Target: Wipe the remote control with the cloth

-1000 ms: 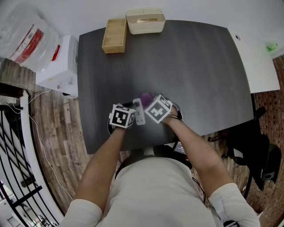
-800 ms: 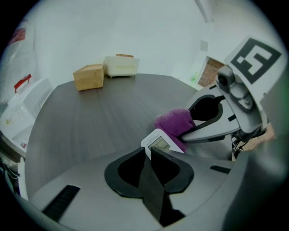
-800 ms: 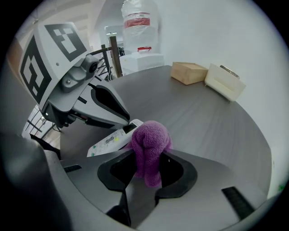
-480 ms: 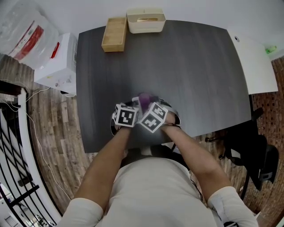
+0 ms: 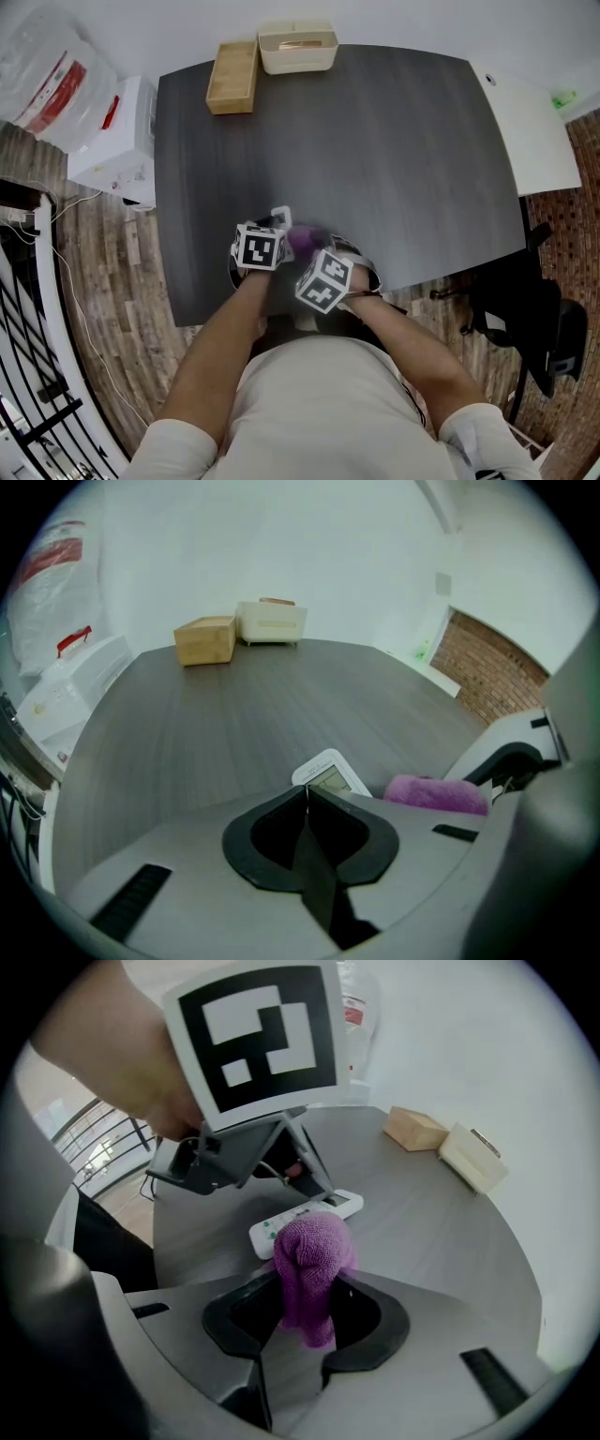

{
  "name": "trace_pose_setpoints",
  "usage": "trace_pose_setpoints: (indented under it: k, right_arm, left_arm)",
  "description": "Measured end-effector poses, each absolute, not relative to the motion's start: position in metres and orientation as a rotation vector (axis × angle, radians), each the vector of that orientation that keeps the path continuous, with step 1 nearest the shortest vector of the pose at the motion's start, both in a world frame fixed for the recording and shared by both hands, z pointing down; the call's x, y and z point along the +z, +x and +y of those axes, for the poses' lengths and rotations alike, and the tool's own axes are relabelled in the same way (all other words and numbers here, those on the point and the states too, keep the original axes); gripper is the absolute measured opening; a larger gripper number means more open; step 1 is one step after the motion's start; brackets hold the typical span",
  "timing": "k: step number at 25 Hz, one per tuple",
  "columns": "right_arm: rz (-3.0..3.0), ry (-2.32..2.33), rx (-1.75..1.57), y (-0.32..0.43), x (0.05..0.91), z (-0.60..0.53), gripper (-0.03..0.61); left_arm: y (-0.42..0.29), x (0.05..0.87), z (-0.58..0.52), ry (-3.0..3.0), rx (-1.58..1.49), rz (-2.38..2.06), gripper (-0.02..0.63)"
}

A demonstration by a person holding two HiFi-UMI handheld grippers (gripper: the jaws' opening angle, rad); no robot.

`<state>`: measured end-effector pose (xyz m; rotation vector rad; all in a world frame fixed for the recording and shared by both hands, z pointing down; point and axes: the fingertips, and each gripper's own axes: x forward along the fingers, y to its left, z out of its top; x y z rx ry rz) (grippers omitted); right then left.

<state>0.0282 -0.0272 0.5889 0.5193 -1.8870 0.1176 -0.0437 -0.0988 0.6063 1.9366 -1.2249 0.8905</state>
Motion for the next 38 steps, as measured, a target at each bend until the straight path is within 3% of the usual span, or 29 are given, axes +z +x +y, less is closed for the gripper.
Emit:
trace_pose_setpoints:
  k: [9, 17, 30, 38]
  right_arm:
    - [-2.051, 0.286, 0.245, 0.026, 0.565, 0.033, 0.132]
    - [-1.985, 0.690, 0.544, 0.054, 0.587, -0.037, 0.132]
    - [-2.138, 0.731, 0.954, 0.020, 0.584, -0.039, 0.132]
    - [-2.155, 0.666, 0.815, 0.006, 0.579, -0.037, 0.132]
  left_arm:
    - [-0.044, 0.607, -0.098, 1.944, 0.862, -1.211, 0.017]
    - [-0.046, 0.607, -0.098, 1.947, 0.780, -1.188, 0.017]
    - [-0.035, 0.608, -0.070, 1.886, 0.449, -1.052, 0.009]
    - [-0.046, 0.595, -0.059, 1.769, 0.104, -0.927, 0.008]
